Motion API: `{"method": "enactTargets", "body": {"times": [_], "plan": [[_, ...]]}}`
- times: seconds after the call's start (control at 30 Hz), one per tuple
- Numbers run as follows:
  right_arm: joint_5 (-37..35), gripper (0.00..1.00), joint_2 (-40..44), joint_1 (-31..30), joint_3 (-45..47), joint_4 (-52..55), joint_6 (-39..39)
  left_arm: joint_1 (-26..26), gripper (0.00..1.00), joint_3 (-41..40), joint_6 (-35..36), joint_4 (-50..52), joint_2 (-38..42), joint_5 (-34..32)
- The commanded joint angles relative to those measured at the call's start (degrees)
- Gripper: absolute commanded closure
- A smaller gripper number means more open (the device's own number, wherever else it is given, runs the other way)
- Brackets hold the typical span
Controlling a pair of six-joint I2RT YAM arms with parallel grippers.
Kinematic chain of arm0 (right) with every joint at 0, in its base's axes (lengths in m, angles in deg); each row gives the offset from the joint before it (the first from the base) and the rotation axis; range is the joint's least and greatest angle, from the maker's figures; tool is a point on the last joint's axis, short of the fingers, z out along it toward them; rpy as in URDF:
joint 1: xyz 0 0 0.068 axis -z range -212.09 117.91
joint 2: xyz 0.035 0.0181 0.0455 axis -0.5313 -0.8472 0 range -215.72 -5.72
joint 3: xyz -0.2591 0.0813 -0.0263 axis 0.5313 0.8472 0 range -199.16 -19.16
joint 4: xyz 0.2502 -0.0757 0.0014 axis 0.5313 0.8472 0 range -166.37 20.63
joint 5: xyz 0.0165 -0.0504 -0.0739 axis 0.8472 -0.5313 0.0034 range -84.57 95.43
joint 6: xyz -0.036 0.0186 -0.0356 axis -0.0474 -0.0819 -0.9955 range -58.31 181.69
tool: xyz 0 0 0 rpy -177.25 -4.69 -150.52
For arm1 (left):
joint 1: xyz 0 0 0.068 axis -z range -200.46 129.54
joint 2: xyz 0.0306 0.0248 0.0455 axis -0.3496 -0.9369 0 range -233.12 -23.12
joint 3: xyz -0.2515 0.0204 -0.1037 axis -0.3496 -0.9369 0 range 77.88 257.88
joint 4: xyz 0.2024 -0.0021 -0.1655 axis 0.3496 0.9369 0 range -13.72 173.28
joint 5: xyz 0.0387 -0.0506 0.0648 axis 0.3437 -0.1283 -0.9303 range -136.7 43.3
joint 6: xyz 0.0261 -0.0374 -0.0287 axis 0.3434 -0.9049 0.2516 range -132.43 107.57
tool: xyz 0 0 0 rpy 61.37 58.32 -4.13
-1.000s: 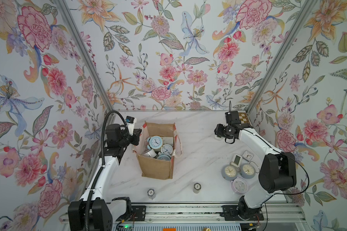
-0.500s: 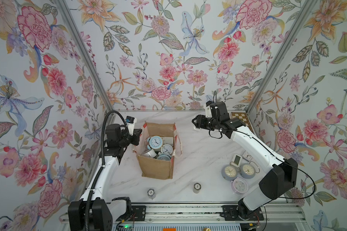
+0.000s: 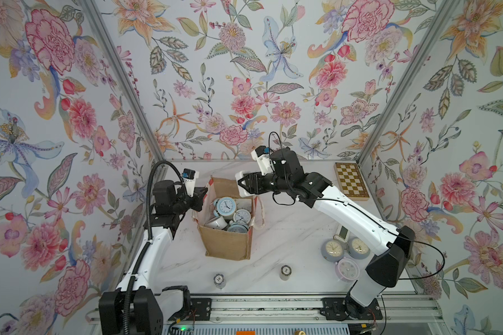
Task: Put the alarm clock into the canvas bag
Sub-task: Place the alarm at the canvas bag.
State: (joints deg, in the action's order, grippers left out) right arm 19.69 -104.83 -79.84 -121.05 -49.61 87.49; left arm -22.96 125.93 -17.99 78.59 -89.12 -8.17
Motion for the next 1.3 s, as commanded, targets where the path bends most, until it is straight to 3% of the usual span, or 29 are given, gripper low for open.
{"method": "enactTargets", "body": {"times": [0.0, 0.33, 0.57, 0.83, 1.07, 1.27], "plan": [[2.99, 0.63, -4.51, -2.22, -3.06, 1.51, -3.17, 0.4, 1.0, -0.42, -0.85, -3.44, 1.36, 2.61], [12.54, 0.59, -15.18, -6.91, -7.01, 3.82, -2.51, 0.39, 1.0, -0.59, -0.85, -3.97, 1.73, 3.02], [14.54, 0.6, -21.42, -7.93, -7.42, 5.9, -2.14, 0.4, 1.0, -0.59, -0.85, -4.02, 1.82, 2.96], [7.38, 0.57, -28.65, -8.95, -9.59, 14.49, -6.72, 0.39, 1.0, -0.59, -0.85, -4.02, 1.82, 3.01], [-5.6, 0.51, -32.12, -10.55, -12.01, 24.56, -13.23, 0.39, 1.0, -0.59, -0.79, -3.78, 1.74, 2.7], [-12.62, 0.35, -31.25, -12.1, -14.85, 29.29, -16.51, 0.43, 1.0, -0.5, -0.85, -3.69, 1.45, 2.44]]}}
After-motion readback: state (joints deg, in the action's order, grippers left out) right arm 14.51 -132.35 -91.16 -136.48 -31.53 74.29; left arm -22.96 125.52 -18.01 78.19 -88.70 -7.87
